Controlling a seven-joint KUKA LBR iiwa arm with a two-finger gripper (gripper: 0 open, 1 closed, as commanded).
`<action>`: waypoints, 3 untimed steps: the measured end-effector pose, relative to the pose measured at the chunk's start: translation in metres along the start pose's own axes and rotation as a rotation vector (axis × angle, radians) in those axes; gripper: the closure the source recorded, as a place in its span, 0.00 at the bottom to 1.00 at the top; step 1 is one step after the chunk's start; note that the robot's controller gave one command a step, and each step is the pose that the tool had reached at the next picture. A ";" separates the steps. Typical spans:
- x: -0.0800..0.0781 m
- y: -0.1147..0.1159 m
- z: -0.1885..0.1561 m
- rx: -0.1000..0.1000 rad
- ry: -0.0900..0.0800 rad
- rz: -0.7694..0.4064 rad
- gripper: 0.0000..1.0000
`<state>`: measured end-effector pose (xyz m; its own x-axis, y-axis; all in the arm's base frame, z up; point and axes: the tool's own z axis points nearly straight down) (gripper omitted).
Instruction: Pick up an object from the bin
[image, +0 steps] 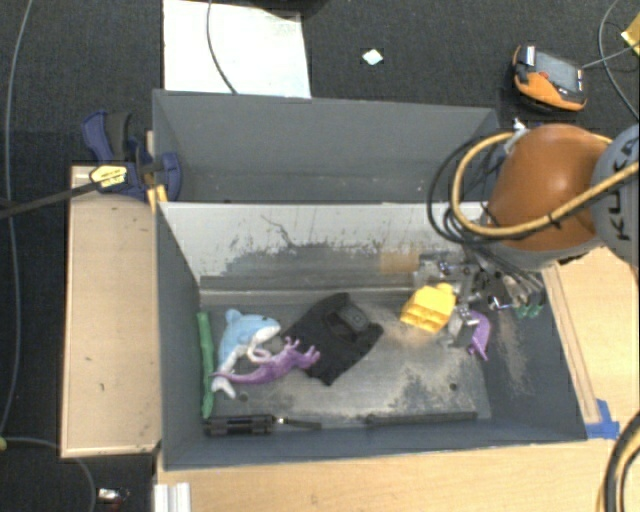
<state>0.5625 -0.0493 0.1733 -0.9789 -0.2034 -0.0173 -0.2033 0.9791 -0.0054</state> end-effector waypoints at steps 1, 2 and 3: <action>0.000 0.008 0.008 0.001 -0.001 -0.030 0.00; 0.004 0.022 -0.014 -0.003 0.004 0.021 0.00; 0.014 0.054 -0.054 0.000 -0.007 -0.045 0.00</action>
Offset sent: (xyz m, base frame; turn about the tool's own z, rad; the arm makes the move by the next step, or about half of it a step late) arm -0.0101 0.0206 0.0116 0.0206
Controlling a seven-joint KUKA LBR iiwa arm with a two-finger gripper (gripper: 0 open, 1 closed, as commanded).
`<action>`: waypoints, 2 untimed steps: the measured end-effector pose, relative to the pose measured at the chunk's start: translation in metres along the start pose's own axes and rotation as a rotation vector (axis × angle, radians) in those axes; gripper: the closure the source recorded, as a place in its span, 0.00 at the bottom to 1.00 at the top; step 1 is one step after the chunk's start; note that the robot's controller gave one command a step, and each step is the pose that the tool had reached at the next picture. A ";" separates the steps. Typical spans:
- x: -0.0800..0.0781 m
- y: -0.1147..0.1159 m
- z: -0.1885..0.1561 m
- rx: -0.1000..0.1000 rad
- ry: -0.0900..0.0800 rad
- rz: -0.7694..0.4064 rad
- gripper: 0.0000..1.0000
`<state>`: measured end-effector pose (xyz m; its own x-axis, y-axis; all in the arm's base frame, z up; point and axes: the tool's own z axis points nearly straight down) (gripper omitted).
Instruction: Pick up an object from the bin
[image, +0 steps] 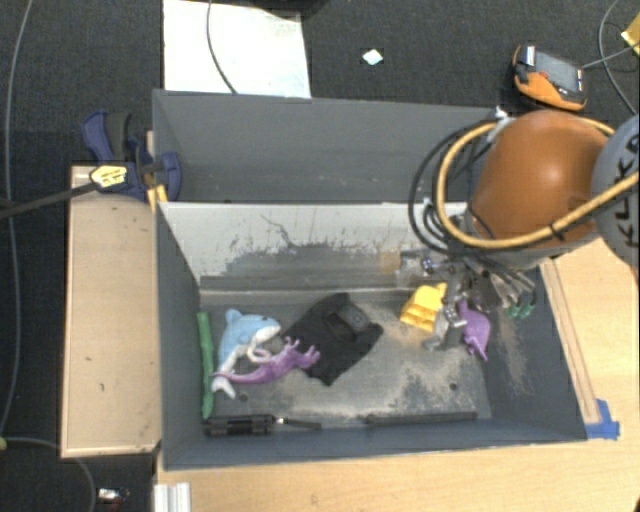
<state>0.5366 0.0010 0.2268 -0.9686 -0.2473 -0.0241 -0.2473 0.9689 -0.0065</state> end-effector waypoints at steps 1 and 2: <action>0.004 -0.031 -0.068 0.001 0.002 0.076 0.00; -0.008 0.024 0.021 -0.004 0.006 0.067 0.00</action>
Offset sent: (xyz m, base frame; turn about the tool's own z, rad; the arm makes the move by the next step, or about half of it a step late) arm 0.0014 0.0264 -0.0242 0.0674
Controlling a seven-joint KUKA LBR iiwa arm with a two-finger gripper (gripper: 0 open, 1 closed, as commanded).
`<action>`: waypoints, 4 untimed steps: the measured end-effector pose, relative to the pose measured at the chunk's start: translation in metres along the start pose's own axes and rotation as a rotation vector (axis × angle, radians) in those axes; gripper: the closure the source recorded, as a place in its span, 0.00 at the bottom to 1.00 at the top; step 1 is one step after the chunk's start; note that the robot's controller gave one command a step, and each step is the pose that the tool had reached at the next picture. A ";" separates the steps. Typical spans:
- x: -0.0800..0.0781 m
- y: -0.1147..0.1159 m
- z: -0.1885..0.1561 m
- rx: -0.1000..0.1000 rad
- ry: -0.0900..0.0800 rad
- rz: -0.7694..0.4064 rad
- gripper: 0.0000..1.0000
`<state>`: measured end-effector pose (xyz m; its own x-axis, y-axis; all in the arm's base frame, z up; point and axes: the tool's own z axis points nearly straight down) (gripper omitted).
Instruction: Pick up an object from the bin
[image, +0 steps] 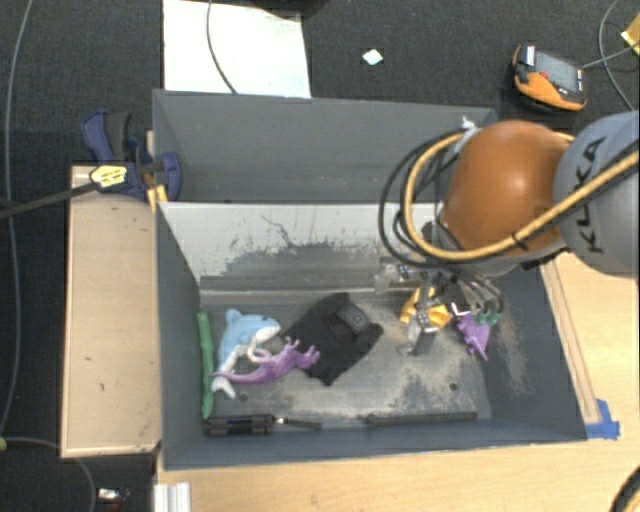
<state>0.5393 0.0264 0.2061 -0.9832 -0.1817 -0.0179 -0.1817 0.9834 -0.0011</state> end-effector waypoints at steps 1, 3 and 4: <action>0.000 0.002 0.007 0.002 -0.006 -0.003 0.00; -0.019 0.021 0.062 0.004 -0.014 -0.027 0.00; -0.025 0.016 0.057 0.001 -0.010 -0.380 0.00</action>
Offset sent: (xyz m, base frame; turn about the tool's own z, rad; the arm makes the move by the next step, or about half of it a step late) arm 0.0311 0.0139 -0.0333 -0.0406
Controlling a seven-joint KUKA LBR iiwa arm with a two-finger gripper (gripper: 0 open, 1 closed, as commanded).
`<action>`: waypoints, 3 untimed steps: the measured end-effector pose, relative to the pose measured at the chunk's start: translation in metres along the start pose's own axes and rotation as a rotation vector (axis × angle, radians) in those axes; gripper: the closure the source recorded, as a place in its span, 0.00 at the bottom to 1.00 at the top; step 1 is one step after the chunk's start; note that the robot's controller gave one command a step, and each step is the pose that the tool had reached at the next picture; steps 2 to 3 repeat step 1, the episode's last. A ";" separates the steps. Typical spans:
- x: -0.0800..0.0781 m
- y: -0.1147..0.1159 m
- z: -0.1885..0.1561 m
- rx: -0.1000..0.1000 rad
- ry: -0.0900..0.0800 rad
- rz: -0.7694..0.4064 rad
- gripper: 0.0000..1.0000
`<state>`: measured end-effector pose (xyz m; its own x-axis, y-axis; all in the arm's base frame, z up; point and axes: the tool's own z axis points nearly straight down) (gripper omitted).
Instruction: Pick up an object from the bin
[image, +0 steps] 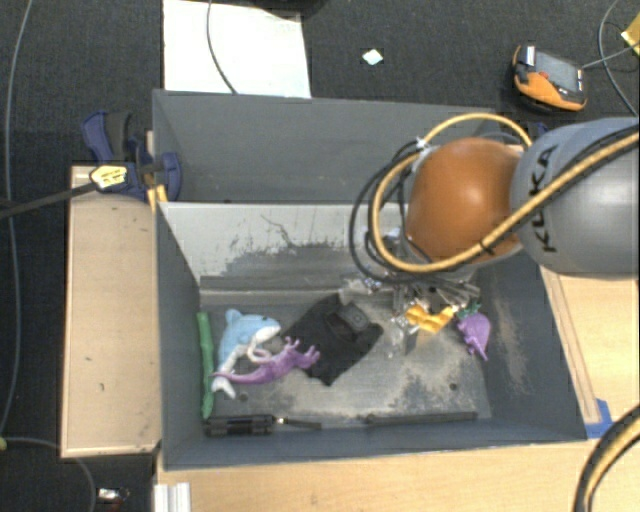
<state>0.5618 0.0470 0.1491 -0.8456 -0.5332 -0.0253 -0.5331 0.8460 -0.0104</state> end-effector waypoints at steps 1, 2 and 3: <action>0.014 0.000 0.052 0.003 -0.002 0.006 0.00; 0.014 0.000 0.052 0.003 -0.002 0.006 0.00; 0.014 0.000 0.052 0.003 -0.002 0.006 0.00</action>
Offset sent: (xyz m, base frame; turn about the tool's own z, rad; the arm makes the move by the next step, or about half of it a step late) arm 0.0159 0.0192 -0.0219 -0.1295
